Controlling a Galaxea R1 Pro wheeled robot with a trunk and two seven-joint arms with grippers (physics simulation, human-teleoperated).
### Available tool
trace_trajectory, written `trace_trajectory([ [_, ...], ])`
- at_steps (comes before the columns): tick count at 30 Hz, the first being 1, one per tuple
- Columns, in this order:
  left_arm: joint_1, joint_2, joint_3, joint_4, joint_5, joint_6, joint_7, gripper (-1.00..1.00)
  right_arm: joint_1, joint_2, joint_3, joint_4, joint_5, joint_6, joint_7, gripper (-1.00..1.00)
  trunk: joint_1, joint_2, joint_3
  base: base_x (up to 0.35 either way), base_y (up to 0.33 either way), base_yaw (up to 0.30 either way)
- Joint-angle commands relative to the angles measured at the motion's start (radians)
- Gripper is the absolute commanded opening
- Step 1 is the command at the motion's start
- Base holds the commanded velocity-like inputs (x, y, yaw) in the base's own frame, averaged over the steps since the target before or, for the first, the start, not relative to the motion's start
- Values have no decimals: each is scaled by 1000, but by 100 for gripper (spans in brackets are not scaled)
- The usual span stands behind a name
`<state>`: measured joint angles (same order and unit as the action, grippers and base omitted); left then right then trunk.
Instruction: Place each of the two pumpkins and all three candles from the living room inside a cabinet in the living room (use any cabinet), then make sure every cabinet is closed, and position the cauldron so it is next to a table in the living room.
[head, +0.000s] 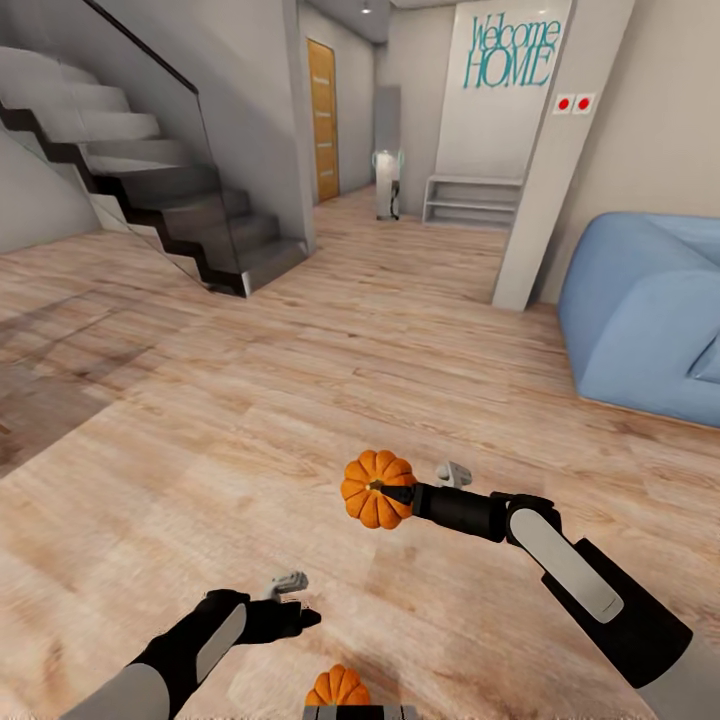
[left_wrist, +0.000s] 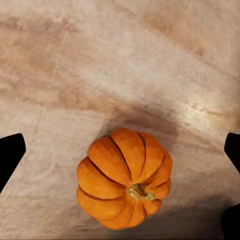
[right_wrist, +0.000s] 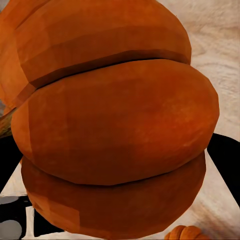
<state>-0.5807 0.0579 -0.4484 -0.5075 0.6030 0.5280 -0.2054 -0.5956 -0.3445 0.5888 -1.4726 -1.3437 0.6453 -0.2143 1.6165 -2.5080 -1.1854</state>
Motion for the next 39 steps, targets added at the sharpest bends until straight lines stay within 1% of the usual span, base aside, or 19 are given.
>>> trace_trajectory([
  [1,-1,-4,-6,0,-15,3,-4,100,-1,-1,2,-2,-12,-1,-11,-100,0,-1,-5,0,0,0],
  [2,-1,-8,-10,1,-39,7,-7,100,-1,-1,1,-2,-12,-1,-11,-100,1,-1,-9,0,0,0],
  [3,-1,-9,-11,2,-51,10,-9,100,-1,-1,1,-2,-12,-1,-11,-100,1,-1,-13,0,0,0],
  [6,-1,-6,-12,2,-69,23,-10,100,-1,-1,0,-2,-12,-1,-11,-100,2,-2,-24,0,0,0],
  [18,-1,5,-11,3,-74,32,-15,100,-1,1,2,-2,-12,-1,-11,-100,8,-5,-71,0,0,0],
  [19,-1,11,-10,3,-72,32,-26,100,-1,1,2,-2,-12,-1,-11,-100,8,-5,-74,0,0,0],
  [21,-1,30,-10,3,-74,32,-91,100,-1,1,2,-3,-12,-1,-11,-100,9,-5,-82,0,0,0],
  [22,-1,44,-10,4,-75,32,-154,100,-1,1,2,-3,-12,-1,-11,-100,10,-6,-86,0,0,0],
  [23,-1,56,-10,4,-77,32,-202,100,-1,1,2,-2,-12,-1,-11,-100,10,-6,-90,0,0,0],
  [25,-1,61,-10,3,-82,31,-238,100,-1,1,2,-2,-12,-1,-11,-100,11,-6,-98,0,0,0],
  [29,-1,60,-10,4,-98,30,-253,100,-1,0,1,-2,-12,-1,-11,-100,13,-7,-113,0,0,0],
  [39,-1,57,-10,4,-103,30,-255,100,-1,0,0,-2,-12,-1,-11,-100,17,-10,-152,0,0,0],
])
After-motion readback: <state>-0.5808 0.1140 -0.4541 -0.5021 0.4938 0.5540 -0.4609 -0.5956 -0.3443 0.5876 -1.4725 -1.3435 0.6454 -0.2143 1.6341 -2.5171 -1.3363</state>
